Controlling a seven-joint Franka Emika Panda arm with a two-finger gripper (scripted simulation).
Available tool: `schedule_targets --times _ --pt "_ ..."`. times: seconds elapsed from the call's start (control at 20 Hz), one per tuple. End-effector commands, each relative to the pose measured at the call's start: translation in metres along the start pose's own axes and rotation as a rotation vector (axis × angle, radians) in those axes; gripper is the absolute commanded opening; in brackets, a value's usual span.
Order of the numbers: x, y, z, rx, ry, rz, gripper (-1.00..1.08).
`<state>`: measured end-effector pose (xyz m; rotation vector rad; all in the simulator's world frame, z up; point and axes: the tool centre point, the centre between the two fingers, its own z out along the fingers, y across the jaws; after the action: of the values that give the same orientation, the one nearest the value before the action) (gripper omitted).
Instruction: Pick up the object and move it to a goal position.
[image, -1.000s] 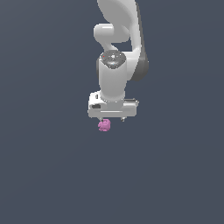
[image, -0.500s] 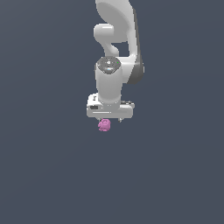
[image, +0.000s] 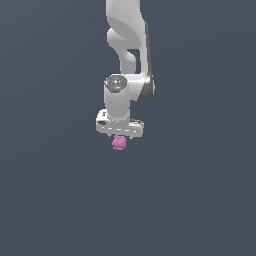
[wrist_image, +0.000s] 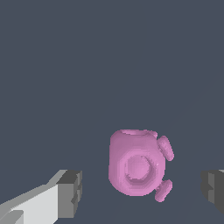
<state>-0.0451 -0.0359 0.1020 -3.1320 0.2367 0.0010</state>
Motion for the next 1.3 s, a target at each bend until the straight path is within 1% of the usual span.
schedule_targets --times 0.0,0.45,0.95,1.2,1.25 --pt "-0.005 0.005 0.007 0.0 0.001 0.023 1.0" --pt "-0.009 0.008 0.014 -0.001 0.0 0.035 1.0" --pt "-0.011 0.009 0.055 -0.001 0.001 0.039 1.0" --pt "-0.01 0.009 0.062 -0.001 0.001 0.039 1.0" --pt "-0.01 0.009 0.062 -0.001 0.001 0.039 -1.0"
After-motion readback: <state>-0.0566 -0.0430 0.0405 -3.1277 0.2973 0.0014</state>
